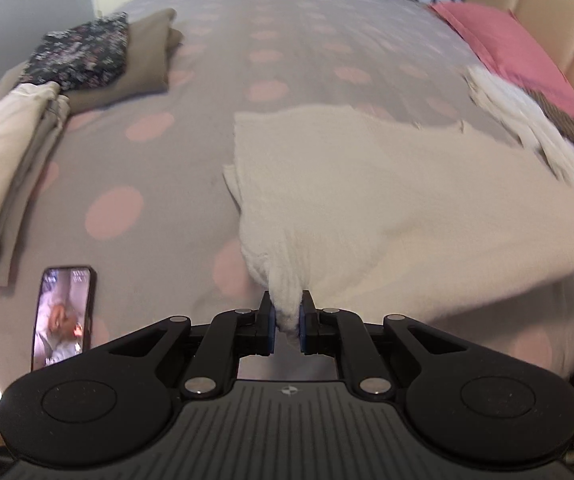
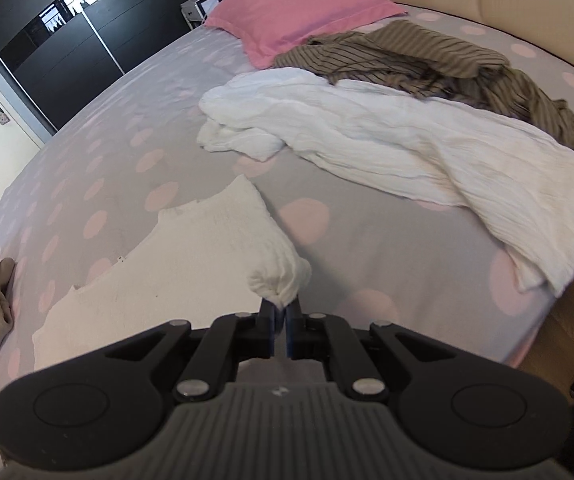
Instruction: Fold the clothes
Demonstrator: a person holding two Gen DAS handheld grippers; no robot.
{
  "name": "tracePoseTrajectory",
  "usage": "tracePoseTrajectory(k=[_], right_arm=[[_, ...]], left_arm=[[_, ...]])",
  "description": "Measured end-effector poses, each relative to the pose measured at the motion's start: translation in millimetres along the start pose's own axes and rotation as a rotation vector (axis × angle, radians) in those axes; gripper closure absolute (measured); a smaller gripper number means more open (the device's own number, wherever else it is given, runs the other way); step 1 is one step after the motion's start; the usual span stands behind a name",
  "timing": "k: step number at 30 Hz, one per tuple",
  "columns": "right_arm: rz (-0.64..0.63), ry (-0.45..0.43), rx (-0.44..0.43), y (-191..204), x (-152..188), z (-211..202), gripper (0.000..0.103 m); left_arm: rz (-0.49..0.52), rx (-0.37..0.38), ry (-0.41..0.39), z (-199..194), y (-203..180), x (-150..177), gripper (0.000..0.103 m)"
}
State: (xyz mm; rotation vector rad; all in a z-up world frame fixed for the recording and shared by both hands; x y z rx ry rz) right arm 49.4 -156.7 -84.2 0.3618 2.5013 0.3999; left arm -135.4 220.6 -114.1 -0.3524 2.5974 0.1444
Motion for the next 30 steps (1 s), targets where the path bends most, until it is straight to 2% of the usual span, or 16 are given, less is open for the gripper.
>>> tracePoseTrajectory(k=[9, 15, 18, 19, 22, 24, 27, 30], right_arm=[[-0.052, 0.108, 0.115, -23.2, 28.6, 22.5, 0.097], [-0.098, 0.152, 0.154, -23.7, 36.9, 32.0, 0.096], [-0.108, 0.185, 0.192, -25.1, 40.8, 35.4, 0.087], [-0.114, 0.185, 0.209, -25.8, 41.1, 34.8, 0.079], [-0.139, 0.137, 0.231, -24.7, 36.3, 25.9, 0.072], [-0.142, 0.088, 0.228, -22.5, 30.6, 17.6, 0.070], [-0.152, 0.023, 0.225, -16.6, 21.1, 7.8, 0.068], [-0.160, 0.035, 0.193, -6.6, 12.2, 9.7, 0.064]], left_arm=[[0.122, 0.040, 0.157, 29.1, -15.8, 27.5, 0.094], [0.166, 0.023, 0.205, 41.7, -18.1, 35.4, 0.093], [0.176, 0.008, 0.218, 41.4, -17.3, 38.7, 0.085], [0.179, 0.001, 0.219, 39.5, -16.4, 39.2, 0.081], [0.177, -0.015, 0.203, 28.8, -13.7, 36.8, 0.068], [0.183, -0.012, 0.181, 18.4, -14.1, 32.0, 0.060], [0.199, -0.002, 0.150, 4.3, -15.6, 23.6, 0.054], [0.223, 0.014, 0.120, -7.0, -18.4, 12.5, 0.051]])
Point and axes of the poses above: each gripper's, at about its wrist camera, not at the fingertips, and z roughly the way its jaws point, y to its left, x to its underside, the point moved 6 cm from there along z, roughly the way its jaws point, and after that the axes turned 7 degrees about z, right-handed, at the moved point
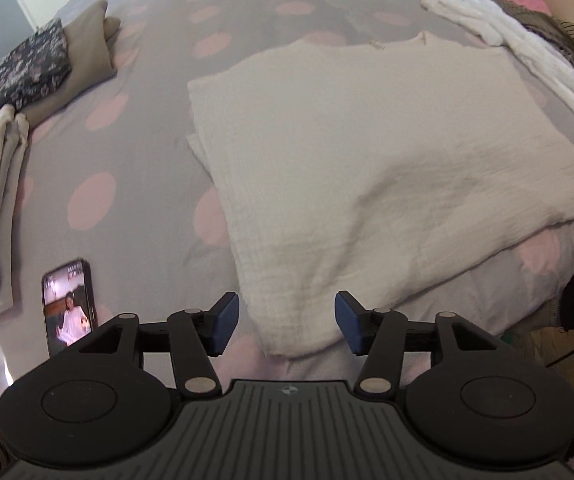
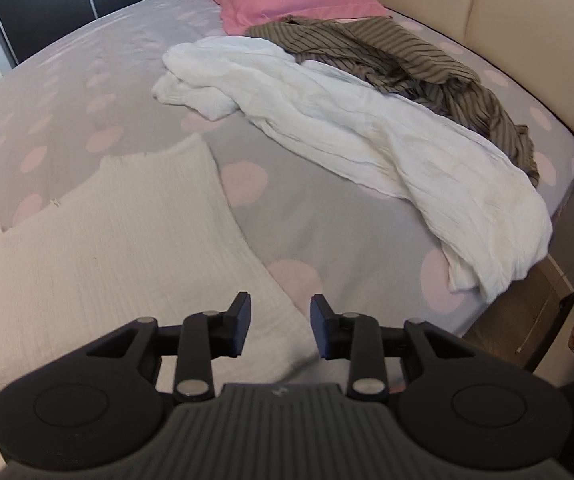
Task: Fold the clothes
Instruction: 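Reach the right tool to the corner of the folded shirt, then grasp the shirt corner with the right tool and lift it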
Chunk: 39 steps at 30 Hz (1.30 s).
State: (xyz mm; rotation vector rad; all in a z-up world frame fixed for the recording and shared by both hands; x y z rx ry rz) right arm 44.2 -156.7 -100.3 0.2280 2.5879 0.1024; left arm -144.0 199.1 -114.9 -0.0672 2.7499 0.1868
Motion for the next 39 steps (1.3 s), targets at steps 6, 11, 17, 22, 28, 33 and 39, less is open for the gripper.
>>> tracePoseTrajectory(k=[6, 11, 17, 22, 28, 33, 39], right_arm=[[-0.055, 0.088, -0.118, 25.9, -23.4, 21.3, 0.062], [-0.120, 0.166, -0.179, 41.4, -43.2, 55.1, 0.061], [-0.125, 0.187, -0.239, 49.5, -74.9, 90.9, 0.059], [-0.133, 0.219, -0.324, 59.0, -92.8, 121.7, 0.053], [-0.200, 0.171, -0.319, 76.6, -113.2, 157.7, 0.038], [-0.140, 0.205, -0.333, 82.3, -127.8, 191.2, 0.031], [-0.195, 0.221, -0.291, 103.6, -109.6, 206.8, 0.030]], left_arm=[[0.045, 0.016, -0.084, -1.3, 1.8, -38.2, 0.050], [0.053, 0.039, -0.138, 9.3, 14.3, -71.1, 0.050], [0.023, 0.050, -0.124, 36.9, 38.1, -96.3, 0.050], [0.033, 0.055, -0.125, 61.3, 50.1, -112.6, 0.050], [0.033, 0.058, -0.112, 82.5, 57.8, -130.7, 0.050], [0.011, 0.073, -0.099, 99.0, 59.5, -140.5, 0.050], [0.030, 0.065, -0.084, 113.5, 55.1, -144.1, 0.050]])
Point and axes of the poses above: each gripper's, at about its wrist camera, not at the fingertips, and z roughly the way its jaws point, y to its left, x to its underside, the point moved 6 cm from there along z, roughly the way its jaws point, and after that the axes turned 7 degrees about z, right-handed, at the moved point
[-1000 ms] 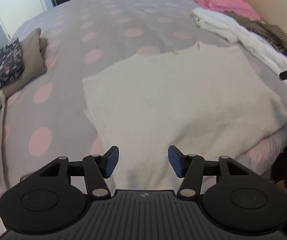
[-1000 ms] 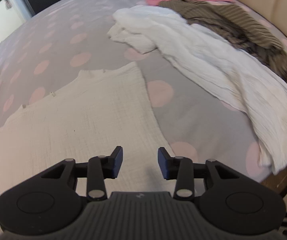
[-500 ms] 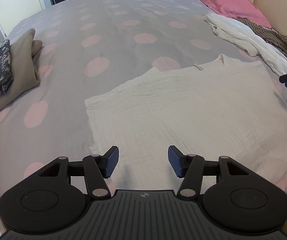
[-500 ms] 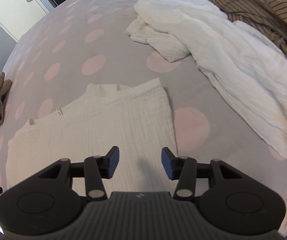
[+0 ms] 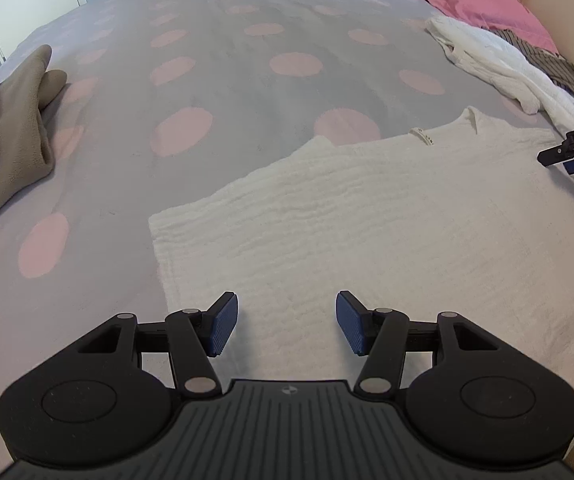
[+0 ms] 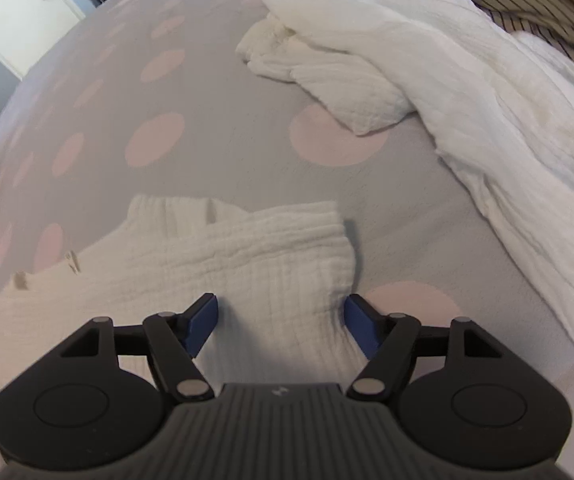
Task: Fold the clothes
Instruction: 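Grasp the shirt corner with the right tool and lift it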
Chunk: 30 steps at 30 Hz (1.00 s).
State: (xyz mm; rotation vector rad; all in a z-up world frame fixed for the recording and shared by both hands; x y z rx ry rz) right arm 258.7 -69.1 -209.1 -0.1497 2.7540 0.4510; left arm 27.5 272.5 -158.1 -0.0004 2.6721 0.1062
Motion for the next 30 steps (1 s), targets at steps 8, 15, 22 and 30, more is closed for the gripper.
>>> tracePoseTrajectory(k=[8, 15, 22, 30], right_arm=[[-0.104, -0.023, 0.032, 39.6, 11.2, -5.5, 0.087], [-0.110, 0.006, -0.081, 81.1, 10.8, -45.5, 0.087], [-0.134, 0.083, -0.244, 159.4, 25.3, -88.5, 0.087], [-0.108, 0.118, -0.331, 249.5, 49.5, -90.3, 0.087]], left_arm=[[-0.013, -0.019, 0.005, 2.0, 0.4, 1.0, 0.050], [-0.018, -0.005, -0.017, -9.3, 1.9, 1.2, 0.053], [-0.039, 0.018, -0.049, -28.7, 7.3, -4.2, 0.064], [-0.081, 0.046, -0.094, -45.5, 17.7, -3.9, 0.071]])
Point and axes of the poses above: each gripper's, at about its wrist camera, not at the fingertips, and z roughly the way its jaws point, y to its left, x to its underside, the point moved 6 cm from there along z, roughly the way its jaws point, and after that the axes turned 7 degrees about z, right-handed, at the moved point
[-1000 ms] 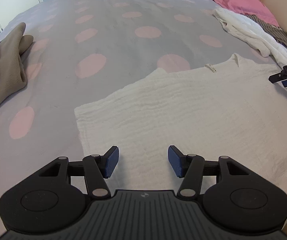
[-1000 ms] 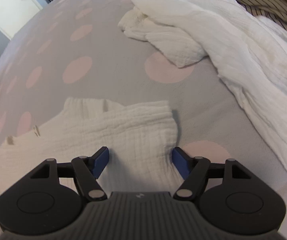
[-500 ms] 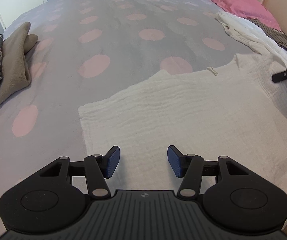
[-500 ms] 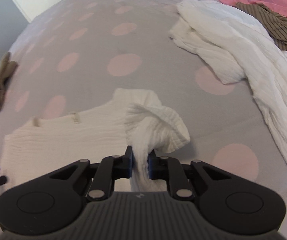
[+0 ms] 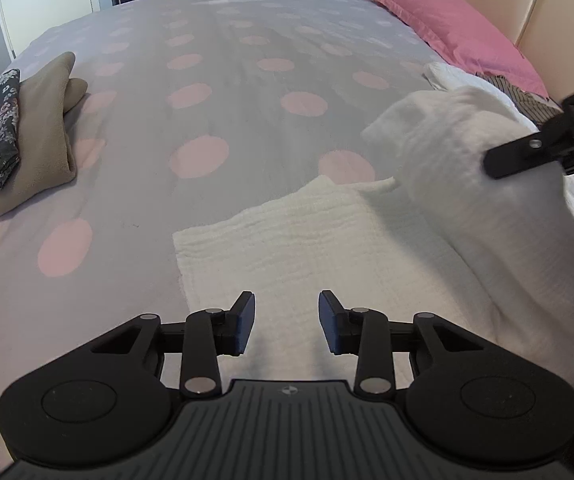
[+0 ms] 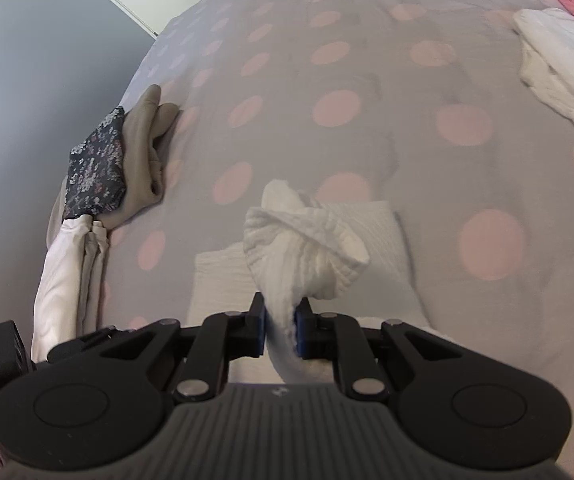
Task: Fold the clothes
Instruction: 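Grasp the shirt corner with the right tool and lift it, then fold the lifted corner over the shirt with the right tool and release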
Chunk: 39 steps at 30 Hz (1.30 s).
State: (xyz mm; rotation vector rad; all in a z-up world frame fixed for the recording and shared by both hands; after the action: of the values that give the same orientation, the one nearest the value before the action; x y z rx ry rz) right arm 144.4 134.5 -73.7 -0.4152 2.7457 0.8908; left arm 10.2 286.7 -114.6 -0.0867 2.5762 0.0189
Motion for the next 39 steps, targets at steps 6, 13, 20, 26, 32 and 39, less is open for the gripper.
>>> tracePoseTrajectory(k=[6, 13, 20, 26, 32, 39], right_arm=[[0.011, 0.082, -0.013, 39.4, 9.6, 58.9, 0.087], [-0.033, 0.169, 0.033, 63.4, 29.2, 121.0, 0.086], [-0.054, 0.178, 0.031, 64.8, 27.7, 124.3, 0.064], [-0.074, 0.106, -0.018, 62.3, 12.5, 75.7, 0.055], [-0.055, 0.090, 0.062, 11.0, 21.1, 43.9, 0.050], [0.065, 0.165, 0.092, -64.7, 70.6, 17.9, 0.048]], left_arm=[[-0.017, 0.006, 0.006, -0.5, 8.3, 4.5, 0.077], [-0.063, 0.011, 0.036, 8.8, 23.9, 12.6, 0.078], [-0.079, 0.036, 0.047, 10.7, 25.0, 17.7, 0.078], [-0.099, 0.050, 0.025, -1.7, 22.9, 19.3, 0.078], [-0.136, 0.102, 0.000, -12.3, 16.3, 17.5, 0.078], [-0.082, 0.114, 0.009, -17.0, -4.9, 19.1, 0.078]])
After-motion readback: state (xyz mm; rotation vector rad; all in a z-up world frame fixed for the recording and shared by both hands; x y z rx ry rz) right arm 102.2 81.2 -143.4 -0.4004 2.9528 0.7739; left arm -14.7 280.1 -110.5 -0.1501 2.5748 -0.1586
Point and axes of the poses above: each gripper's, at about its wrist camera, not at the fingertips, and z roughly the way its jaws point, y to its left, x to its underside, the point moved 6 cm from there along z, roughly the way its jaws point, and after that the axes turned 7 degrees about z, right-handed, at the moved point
